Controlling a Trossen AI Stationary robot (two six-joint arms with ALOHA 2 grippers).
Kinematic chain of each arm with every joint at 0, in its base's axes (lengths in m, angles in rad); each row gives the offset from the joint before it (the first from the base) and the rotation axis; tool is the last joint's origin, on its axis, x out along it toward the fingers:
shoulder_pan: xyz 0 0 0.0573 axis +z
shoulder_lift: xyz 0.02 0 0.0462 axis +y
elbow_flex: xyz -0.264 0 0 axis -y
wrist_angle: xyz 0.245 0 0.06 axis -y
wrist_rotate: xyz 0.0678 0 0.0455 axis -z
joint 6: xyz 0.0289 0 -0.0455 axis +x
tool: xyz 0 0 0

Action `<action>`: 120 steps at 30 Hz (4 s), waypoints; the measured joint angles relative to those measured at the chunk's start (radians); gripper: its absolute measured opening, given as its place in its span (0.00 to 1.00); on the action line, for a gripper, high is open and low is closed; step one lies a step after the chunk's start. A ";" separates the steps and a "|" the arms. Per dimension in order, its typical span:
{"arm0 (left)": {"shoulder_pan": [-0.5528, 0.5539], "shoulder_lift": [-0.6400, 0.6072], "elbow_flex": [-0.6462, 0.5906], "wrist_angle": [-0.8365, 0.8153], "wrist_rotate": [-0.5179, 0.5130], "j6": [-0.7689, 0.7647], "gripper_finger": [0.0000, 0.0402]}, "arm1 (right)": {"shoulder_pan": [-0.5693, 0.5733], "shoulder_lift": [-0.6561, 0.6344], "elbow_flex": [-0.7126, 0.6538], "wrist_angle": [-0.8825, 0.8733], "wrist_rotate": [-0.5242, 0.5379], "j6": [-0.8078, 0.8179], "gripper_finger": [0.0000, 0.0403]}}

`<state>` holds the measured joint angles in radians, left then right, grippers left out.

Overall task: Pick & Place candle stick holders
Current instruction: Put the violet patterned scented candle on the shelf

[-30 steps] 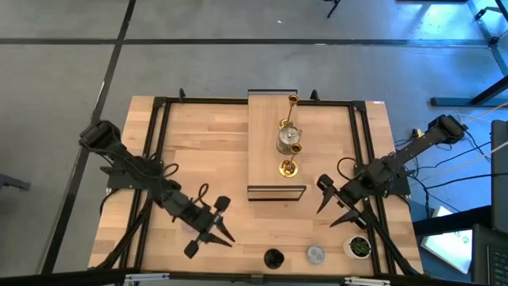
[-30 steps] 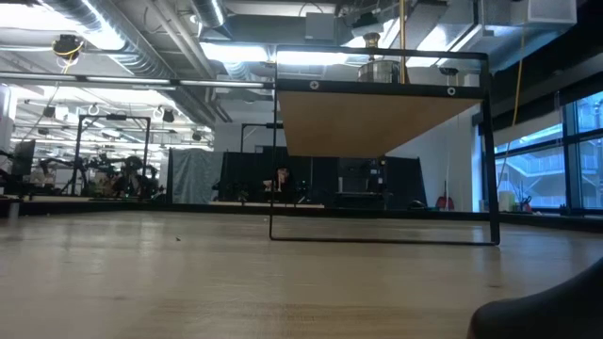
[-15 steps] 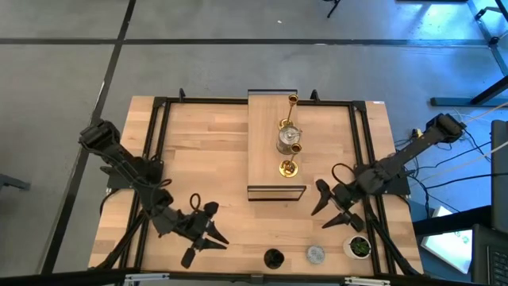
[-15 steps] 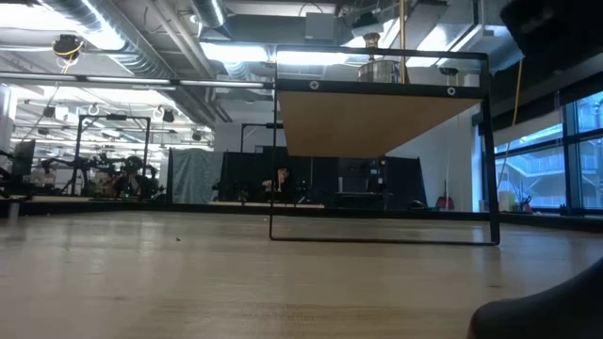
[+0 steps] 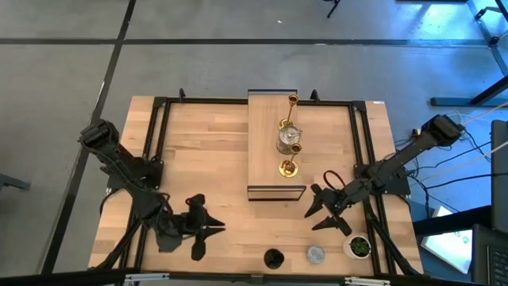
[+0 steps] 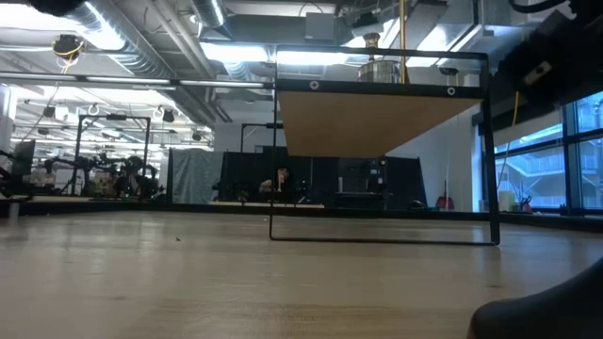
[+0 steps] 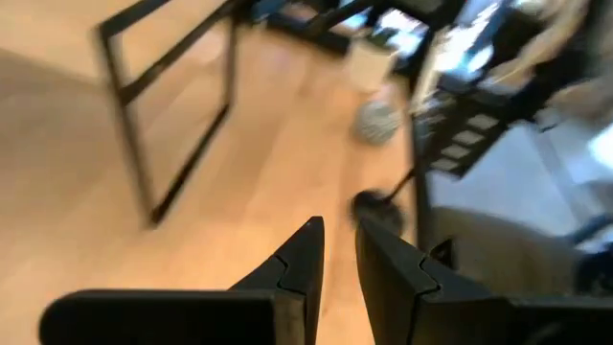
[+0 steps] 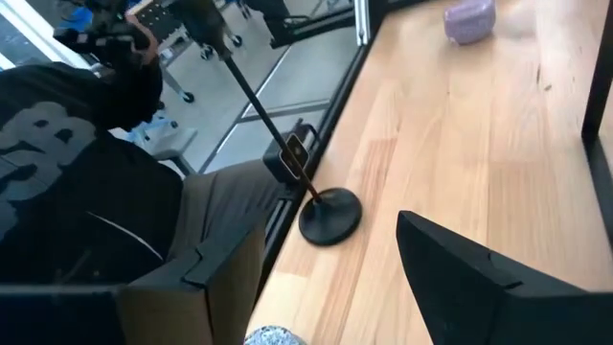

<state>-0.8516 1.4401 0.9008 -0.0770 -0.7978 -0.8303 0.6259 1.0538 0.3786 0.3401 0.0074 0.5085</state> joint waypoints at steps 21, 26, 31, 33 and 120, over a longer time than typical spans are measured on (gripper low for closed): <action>-0.150 0.121 0.291 -0.989 0.412 -0.770 0.15 | 0.030 0.022 0.000 0.007 0.071 0.001 0.60; -0.212 0.125 0.291 -1.106 0.345 -0.939 0.20 | 0.029 0.022 0.000 0.007 0.071 0.000 0.60; -0.208 0.137 0.289 -1.109 0.414 -1.037 0.32 | 0.029 0.022 0.000 0.003 0.071 -0.004 0.60; -0.194 0.150 0.289 -1.097 0.436 -1.030 0.38 | 0.029 0.022 0.000 0.002 0.071 -0.004 0.60; -0.180 0.444 -0.006 -0.589 -0.093 -1.045 0.73 | 0.027 0.022 0.000 0.008 0.123 -0.029 0.60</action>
<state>-1.0314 1.8837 0.8948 -0.6665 -0.8904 -1.8748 0.6529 1.0760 0.3786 0.3477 0.1306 0.4793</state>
